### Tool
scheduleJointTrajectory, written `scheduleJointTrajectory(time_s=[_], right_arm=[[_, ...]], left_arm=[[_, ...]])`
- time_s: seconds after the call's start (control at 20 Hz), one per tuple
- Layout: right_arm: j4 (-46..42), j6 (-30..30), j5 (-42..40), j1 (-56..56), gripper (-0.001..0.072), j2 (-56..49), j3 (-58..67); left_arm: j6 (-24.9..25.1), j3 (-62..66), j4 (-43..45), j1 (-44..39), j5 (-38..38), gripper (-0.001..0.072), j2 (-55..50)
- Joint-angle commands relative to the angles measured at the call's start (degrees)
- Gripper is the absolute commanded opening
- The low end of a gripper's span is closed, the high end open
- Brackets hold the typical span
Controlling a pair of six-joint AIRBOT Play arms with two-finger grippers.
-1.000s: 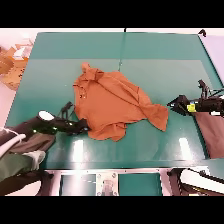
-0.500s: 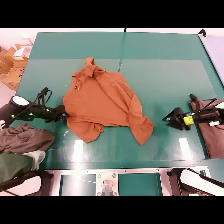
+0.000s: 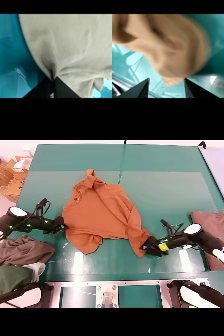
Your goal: Fold the shirts.
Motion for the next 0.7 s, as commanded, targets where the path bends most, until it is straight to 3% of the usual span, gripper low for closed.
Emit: scheduleJointTrajectory(time_s=[0.0, 0.05, 0.1, 0.15, 0.25, 0.45, 0.65], right_arm=[[2.6, 3.02, -8.33, 8.5, 0.0486, -2.03, -1.14], [2.69, 3.19, -8.81, 9.6, 0.0464, -2.67, -1.14], [2.73, 3.17, -9.11, 10.43, 0.0278, -2.97, -1.14], [2.69, 3.15, -9.29, 10.86, 0.0151, -2.91, -1.07], [2.62, 2.91, -8.98, 11.08, 0.002, -2.38, -0.35], [2.62, 2.95, -2.14, 8.46, 0.0018, 3.02, 10.69], [2.99, 4.13, 0.48, -3.8, 0.0018, 10.34, 36.5]], left_arm=[[0.04, 0.07, 0.0, 0.07, -1.6, 0.0027, 0.0], [0.09, 0.07, 0.02, 0.07, -1.75, 0.0027, 0.0], [0.44, 0.07, 0.02, 0.07, -1.9, 0.0027, 0.0], [1.25, 0.07, 0.02, 0.07, -2.19, 0.0027, 0.0], [1.53, 0.33, 0.04, 0.07, -2.21, 0.0027, 0.02], [1.44, 10.27, 0.55, 0.13, -9.66, 0.0026, 1.09], [-1.33, 33.94, 0.35, 0.13, -16.76, 0.0026, 5.77]])
